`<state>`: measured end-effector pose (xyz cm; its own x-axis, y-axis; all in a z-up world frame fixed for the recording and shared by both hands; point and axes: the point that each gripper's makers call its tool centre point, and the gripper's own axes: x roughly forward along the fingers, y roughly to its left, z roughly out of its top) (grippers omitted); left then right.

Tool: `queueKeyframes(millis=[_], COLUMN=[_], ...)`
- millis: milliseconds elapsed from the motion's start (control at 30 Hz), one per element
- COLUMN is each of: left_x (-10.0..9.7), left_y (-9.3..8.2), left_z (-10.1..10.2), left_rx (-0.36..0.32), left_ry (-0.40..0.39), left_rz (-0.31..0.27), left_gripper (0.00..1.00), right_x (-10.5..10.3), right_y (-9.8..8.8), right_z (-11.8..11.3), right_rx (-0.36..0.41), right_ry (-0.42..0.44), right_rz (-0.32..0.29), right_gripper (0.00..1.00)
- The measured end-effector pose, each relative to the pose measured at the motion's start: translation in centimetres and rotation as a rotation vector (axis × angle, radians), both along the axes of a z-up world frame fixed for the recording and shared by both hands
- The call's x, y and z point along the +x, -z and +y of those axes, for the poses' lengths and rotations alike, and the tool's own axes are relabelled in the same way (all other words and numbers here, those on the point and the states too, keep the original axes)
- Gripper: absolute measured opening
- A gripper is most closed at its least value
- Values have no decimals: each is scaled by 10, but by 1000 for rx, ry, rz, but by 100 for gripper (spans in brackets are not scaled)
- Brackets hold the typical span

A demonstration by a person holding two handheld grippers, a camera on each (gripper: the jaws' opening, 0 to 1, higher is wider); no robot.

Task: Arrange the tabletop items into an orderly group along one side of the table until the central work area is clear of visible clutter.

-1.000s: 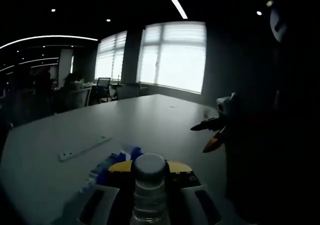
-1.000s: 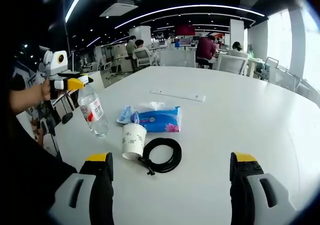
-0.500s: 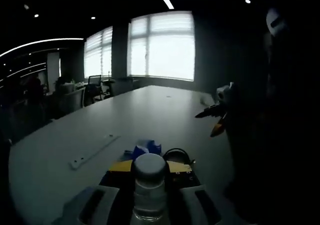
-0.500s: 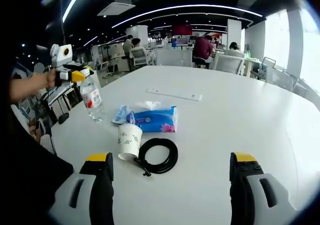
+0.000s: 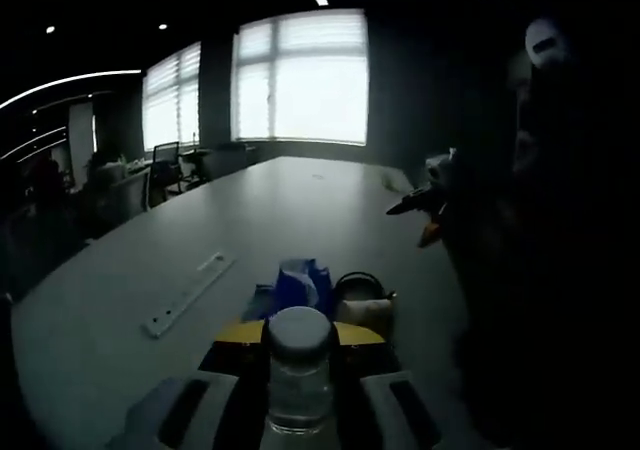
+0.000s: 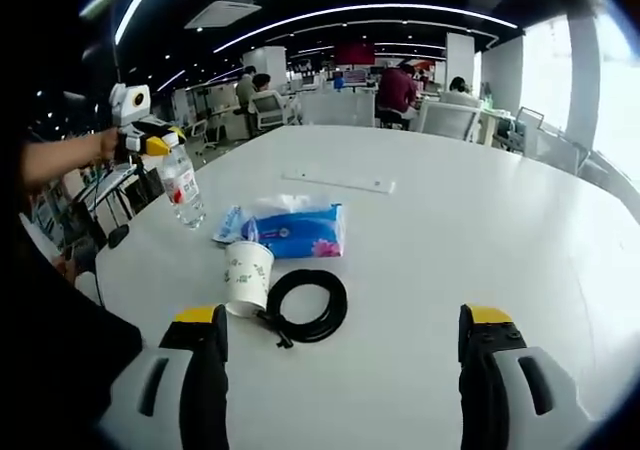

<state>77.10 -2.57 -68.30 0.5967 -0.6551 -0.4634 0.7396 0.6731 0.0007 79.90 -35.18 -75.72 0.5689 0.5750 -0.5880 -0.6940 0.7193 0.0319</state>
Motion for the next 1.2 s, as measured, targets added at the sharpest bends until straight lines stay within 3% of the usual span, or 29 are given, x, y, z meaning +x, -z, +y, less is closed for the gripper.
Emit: queueKeyframes(millis=[400,833,1200], left_x=[3,16,24], left_y=[30,33,34], left_z=[-1,5,15], left_rx=[52,86,118], left_ry=[130,177,179], left_rz=[59,76,55], left_gripper=[19,19,19], right_x=[0,0,0], right_y=[12,13,13], right_z=[2,0,5], right_rx=[-42,-67,-65], right_ry=[20,34,31], right_rz=[26,31,34], right_gripper=[92,92,91])
